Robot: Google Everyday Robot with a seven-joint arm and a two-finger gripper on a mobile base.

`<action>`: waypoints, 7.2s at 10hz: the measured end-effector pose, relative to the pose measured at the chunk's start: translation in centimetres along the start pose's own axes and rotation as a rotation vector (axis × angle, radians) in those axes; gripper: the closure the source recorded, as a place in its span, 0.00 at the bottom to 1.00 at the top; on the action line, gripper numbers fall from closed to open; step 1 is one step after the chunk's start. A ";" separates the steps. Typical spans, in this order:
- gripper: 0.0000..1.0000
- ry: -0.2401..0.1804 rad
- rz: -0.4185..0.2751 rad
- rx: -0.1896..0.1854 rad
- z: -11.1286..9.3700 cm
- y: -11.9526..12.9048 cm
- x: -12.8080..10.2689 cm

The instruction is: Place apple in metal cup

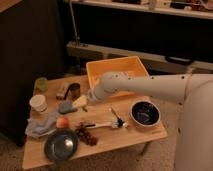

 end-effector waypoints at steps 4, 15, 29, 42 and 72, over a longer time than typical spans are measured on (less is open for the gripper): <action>0.20 0.052 -0.043 -0.062 3.3 3.0 0.3; 0.20 0.144 -0.115 -0.185 10.2 5.8 1.9; 0.42 0.257 -0.123 -0.173 14.9 6.5 3.2; 0.42 0.273 -0.057 -0.135 13.3 5.8 2.6; 0.42 -0.090 -0.076 0.108 -0.1 -3.0 -18.5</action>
